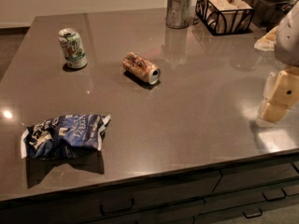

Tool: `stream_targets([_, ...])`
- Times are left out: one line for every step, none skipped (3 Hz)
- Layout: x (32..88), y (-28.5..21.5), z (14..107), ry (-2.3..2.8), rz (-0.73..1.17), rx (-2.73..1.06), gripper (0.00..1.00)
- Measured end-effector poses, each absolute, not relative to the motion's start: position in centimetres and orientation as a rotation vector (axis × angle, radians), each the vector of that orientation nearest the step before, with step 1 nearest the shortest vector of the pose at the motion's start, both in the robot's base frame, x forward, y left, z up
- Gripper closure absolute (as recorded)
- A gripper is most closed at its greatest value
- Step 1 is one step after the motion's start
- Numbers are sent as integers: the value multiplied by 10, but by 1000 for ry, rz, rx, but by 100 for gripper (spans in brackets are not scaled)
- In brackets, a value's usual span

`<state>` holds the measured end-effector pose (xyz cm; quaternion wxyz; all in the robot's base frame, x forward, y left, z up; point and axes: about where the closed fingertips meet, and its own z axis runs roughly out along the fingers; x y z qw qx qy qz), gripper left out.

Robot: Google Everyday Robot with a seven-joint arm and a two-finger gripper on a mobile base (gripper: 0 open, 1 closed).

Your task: Place orange can upright

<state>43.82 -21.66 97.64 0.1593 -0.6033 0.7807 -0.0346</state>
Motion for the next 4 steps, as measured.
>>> stream_targets([439, -216, 977, 2230, -100, -1722, 0])
stream_targets([459, -190, 970, 2248, -69, -1703, 0])
stream_targets([484, -155, 962, 2290, -59, -1675, 0])
stream_targets([498, -134, 957, 2321, -50, -1646, 0])
